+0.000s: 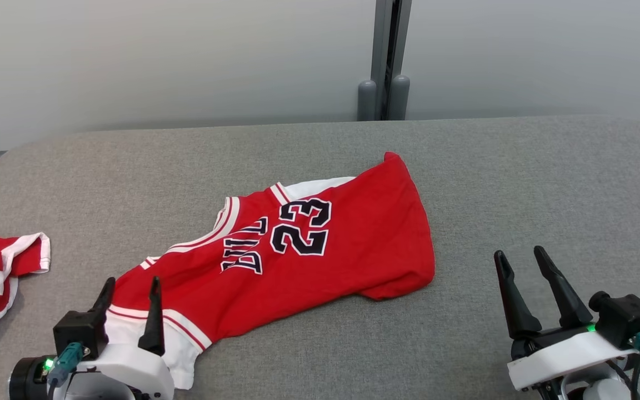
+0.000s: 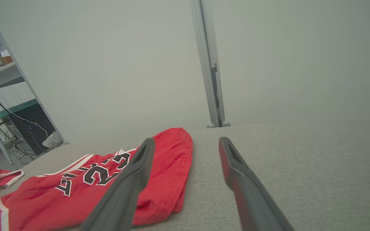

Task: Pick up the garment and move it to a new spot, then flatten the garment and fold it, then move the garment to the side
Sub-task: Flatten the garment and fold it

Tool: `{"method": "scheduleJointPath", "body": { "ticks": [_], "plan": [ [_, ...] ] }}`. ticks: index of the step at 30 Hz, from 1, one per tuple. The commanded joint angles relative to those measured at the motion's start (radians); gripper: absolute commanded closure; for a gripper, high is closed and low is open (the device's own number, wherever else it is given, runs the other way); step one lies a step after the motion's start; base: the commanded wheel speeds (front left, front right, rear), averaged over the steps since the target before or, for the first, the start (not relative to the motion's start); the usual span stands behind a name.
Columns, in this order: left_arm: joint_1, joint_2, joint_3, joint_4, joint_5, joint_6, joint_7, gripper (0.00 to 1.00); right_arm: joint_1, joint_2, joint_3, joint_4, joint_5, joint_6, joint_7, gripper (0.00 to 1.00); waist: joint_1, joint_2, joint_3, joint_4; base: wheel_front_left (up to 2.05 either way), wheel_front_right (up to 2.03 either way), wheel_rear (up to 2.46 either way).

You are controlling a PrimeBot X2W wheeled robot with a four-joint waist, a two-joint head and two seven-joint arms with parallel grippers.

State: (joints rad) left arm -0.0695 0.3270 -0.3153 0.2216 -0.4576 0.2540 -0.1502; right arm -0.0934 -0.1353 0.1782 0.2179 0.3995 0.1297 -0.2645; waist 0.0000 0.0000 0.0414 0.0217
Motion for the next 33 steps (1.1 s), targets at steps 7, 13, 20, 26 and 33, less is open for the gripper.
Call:
{"method": "scheduleJointPath", "body": {
  "ticks": [7, 13, 20, 26, 33],
  "plan": [
    [-0.026, -0.010, -0.021, 0.004, 0.003, -0.014, -0.004, 0.00, -0.024, -0.028, 0.054, 0.072, 0.039, 0.002, -0.002, 0.00, 0.0000, 0.0000, 0.005, 0.017, 0.00, 0.00, 0.00],
    [-0.025, -0.010, -0.029, 0.012, -0.002, -0.017, -0.002, 0.00, -0.084, -0.036, 0.163, 0.257, 0.132, 0.002, 0.038, 0.00, 0.0000, 0.0000, -0.004, 0.028, 0.00, 0.00, 0.00],
    [-0.037, -0.018, -0.042, 0.026, -0.011, -0.029, -0.002, 0.00, -0.201, -0.037, 0.292, 0.401, 0.295, 0.002, 0.231, 0.00, 0.0000, 0.0000, 0.000, 0.062, 0.00, 0.00, 0.00],
    [-0.047, -0.024, -0.045, 0.034, -0.019, -0.034, -0.007, 0.00, -0.254, -0.037, 0.306, 0.449, 0.371, 0.002, 0.332, 0.00, 0.0000, 0.0000, 0.014, 0.092, 0.00, 0.00, 0.00],
    [-0.064, -0.037, -0.053, 0.059, -0.031, -0.047, -0.013, 0.00, -0.318, -0.029, 0.258, 0.527, 0.409, 0.002, 0.360, 0.00, 0.0000, 0.0000, 0.043, 0.129, 0.00, 0.00, 0.00]
  ]
}}
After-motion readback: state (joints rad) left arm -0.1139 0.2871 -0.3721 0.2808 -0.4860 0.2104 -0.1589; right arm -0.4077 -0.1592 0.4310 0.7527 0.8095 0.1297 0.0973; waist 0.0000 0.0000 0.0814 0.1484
